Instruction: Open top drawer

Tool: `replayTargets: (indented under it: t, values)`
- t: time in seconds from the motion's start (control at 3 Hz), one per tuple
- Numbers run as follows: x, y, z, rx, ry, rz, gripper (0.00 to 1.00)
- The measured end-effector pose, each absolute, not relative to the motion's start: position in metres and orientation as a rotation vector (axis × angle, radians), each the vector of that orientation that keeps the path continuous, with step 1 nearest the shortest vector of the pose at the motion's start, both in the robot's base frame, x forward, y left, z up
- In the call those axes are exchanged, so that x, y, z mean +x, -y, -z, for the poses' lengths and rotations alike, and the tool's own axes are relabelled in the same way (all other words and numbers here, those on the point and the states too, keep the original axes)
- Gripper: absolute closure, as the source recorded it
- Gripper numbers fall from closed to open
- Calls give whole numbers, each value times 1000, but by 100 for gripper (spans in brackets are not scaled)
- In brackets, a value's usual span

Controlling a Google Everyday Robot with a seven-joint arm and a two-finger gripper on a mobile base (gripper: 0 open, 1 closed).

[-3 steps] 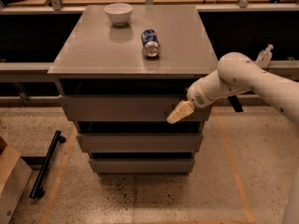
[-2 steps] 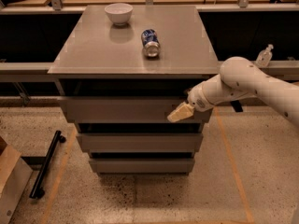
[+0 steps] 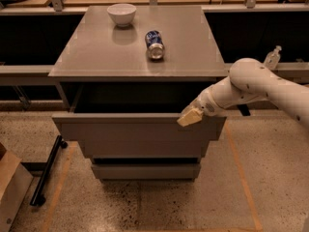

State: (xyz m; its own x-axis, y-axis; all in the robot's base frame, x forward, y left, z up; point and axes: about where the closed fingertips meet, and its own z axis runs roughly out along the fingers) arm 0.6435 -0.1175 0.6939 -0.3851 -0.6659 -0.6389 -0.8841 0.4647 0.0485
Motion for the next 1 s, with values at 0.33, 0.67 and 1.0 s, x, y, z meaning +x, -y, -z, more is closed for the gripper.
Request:
replayTargets:
  t: [0.33,0.67,1.0]
  values:
    - [643,116,-693,-1288,-2170,-528,83]
    - [643,108,-691,-1316,-2186,-534,52]
    - [642,108,-691,-1316,-2186,-534,28]
